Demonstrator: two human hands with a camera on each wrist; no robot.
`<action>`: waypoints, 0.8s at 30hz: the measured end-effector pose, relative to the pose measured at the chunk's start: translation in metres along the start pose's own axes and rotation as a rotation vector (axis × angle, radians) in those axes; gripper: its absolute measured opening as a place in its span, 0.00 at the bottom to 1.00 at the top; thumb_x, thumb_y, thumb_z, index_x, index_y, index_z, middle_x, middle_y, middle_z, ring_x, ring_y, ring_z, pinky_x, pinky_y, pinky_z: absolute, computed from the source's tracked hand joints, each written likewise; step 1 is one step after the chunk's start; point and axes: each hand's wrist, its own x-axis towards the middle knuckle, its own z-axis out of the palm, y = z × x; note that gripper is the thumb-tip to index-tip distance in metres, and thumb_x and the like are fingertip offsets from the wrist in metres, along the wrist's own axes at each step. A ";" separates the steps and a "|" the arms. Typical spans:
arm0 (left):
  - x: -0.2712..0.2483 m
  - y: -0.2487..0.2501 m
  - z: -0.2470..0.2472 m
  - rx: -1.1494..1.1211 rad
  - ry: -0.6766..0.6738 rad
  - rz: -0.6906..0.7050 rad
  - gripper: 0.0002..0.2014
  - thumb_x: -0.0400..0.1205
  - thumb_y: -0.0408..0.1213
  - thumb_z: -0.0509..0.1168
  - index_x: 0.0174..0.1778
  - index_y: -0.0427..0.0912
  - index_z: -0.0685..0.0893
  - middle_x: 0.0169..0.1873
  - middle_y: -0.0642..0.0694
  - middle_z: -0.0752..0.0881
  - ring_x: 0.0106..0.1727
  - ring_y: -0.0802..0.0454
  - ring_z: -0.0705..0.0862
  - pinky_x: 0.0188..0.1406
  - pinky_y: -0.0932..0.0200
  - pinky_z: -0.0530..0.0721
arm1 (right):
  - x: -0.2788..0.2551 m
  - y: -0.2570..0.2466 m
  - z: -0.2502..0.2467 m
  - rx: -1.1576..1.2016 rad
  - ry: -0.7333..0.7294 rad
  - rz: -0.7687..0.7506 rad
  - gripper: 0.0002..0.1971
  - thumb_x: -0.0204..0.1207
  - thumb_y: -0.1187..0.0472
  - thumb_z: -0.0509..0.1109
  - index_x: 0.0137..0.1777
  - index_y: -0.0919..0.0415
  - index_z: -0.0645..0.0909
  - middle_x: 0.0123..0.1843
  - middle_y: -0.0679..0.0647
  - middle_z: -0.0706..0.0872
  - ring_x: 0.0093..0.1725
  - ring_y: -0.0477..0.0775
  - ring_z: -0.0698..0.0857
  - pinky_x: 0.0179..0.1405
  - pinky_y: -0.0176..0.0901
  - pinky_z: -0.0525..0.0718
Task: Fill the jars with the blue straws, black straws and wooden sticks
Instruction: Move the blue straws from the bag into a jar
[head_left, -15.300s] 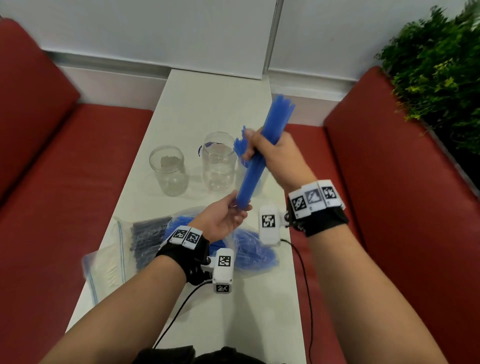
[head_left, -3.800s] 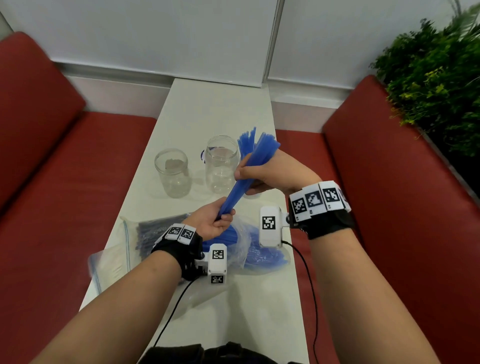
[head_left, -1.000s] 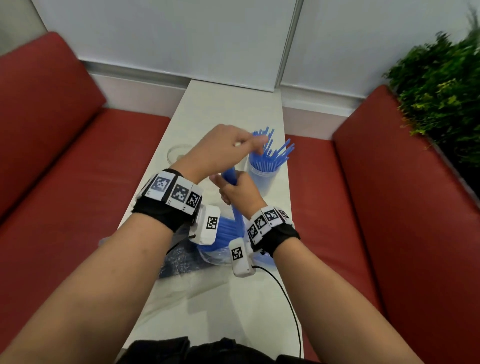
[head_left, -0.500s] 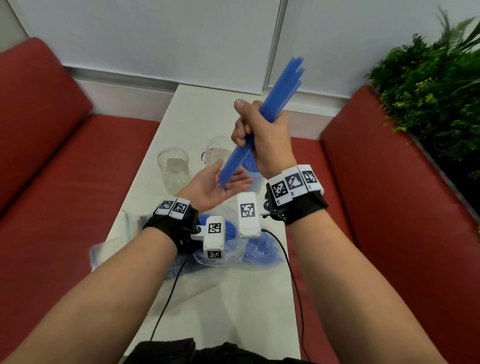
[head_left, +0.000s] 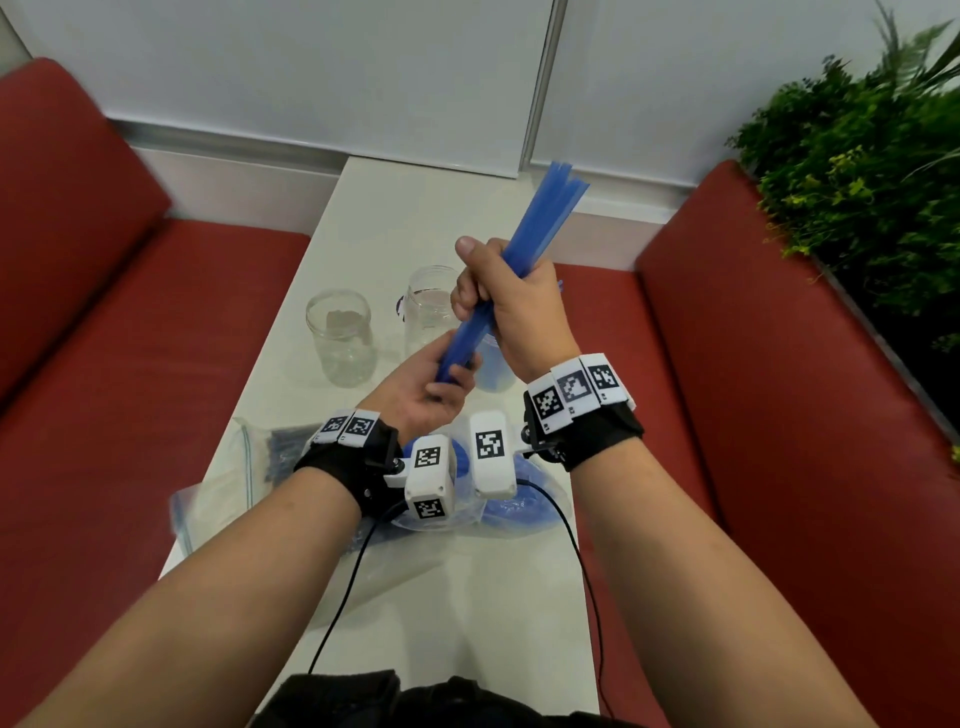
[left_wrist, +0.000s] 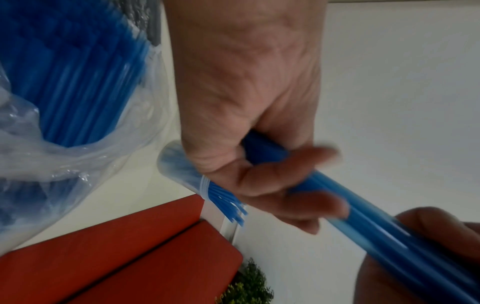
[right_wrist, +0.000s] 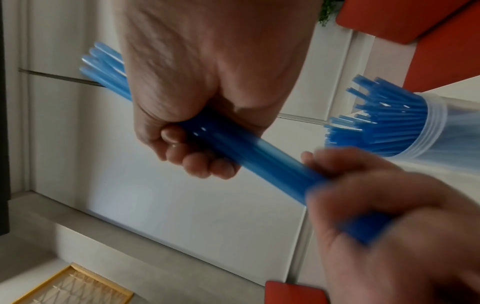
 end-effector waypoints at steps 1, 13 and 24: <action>0.000 0.000 -0.005 0.008 -0.011 -0.010 0.18 0.84 0.47 0.63 0.35 0.37 0.84 0.27 0.45 0.82 0.14 0.60 0.73 0.03 0.70 0.63 | 0.001 0.001 -0.003 -0.025 -0.035 0.028 0.22 0.81 0.61 0.73 0.27 0.57 0.70 0.26 0.59 0.79 0.31 0.61 0.83 0.38 0.47 0.84; 0.021 0.003 -0.054 0.177 0.186 0.058 0.12 0.84 0.43 0.64 0.40 0.38 0.76 0.27 0.47 0.77 0.15 0.61 0.66 0.07 0.71 0.58 | 0.039 -0.038 -0.051 -0.641 -0.392 0.409 0.06 0.74 0.60 0.80 0.47 0.61 0.92 0.46 0.61 0.94 0.51 0.62 0.94 0.52 0.48 0.92; 0.041 0.016 -0.066 1.666 0.533 0.064 0.09 0.77 0.32 0.67 0.36 0.30 0.89 0.34 0.39 0.88 0.34 0.44 0.85 0.38 0.58 0.83 | 0.091 -0.055 -0.088 -0.823 0.368 0.033 0.02 0.76 0.65 0.76 0.45 0.65 0.89 0.45 0.63 0.91 0.47 0.64 0.92 0.54 0.59 0.91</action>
